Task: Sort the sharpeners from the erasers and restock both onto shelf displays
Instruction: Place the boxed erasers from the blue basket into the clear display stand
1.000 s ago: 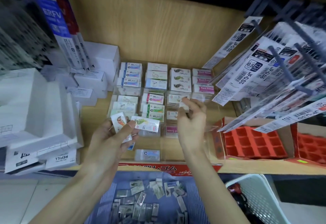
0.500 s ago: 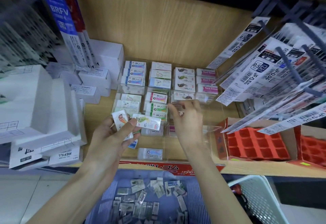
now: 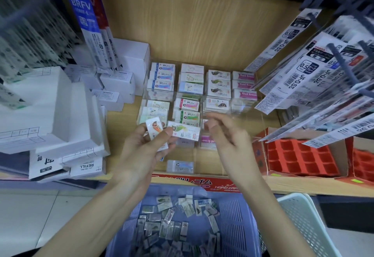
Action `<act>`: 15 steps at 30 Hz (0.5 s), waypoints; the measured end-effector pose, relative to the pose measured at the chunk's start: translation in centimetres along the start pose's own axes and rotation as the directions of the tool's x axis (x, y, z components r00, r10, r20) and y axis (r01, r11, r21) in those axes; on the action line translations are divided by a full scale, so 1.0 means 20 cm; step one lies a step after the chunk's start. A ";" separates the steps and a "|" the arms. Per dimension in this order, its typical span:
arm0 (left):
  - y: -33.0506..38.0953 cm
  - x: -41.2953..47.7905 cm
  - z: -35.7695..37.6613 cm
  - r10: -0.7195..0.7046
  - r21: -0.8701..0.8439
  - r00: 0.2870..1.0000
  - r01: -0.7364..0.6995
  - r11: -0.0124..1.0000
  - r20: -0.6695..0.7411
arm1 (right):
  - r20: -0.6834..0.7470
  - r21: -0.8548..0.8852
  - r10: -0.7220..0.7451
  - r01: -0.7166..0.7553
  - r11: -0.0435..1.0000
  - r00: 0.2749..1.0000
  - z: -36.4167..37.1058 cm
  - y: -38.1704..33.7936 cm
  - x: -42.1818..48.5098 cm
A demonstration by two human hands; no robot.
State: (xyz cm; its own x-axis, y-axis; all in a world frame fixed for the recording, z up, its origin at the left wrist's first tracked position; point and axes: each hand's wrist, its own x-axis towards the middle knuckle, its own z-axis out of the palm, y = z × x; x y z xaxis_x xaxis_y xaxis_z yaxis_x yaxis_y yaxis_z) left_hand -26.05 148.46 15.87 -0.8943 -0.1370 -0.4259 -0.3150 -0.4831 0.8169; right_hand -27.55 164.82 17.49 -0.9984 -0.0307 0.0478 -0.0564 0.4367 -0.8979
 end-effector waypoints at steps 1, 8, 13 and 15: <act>0.00 -0.01 0.01 0.006 0.023 1.000 -0.006 1.000 0.022 | 0.073 0.086 0.018 -0.024 0.996 0.997 0.00 -0.02 -0.04; -0.02 -0.04 0.04 0.059 0.167 0.994 -0.075 0.983 0.094 | 0.351 0.128 0.099 -0.152 0.980 0.931 0.00 0.03 -0.11; -0.04 -0.04 0.05 0.046 0.156 0.992 -0.064 0.986 0.113 | 0.401 0.205 0.030 -0.121 0.971 0.916 0.01 0.04 -0.14; -0.04 -0.04 0.06 0.045 0.135 0.993 -0.060 0.989 0.113 | 0.360 0.242 0.024 -0.118 0.963 0.933 0.01 0.03 -0.14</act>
State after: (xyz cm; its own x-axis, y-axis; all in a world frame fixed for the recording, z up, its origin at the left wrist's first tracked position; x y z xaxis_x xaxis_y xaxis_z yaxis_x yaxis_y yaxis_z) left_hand -25.56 149.89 16.03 -0.9377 -0.0599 -0.3424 -0.3010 -0.3528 0.8860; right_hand -24.69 164.96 16.64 -0.9299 -0.3422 -0.1345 0.0654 0.2062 -0.9763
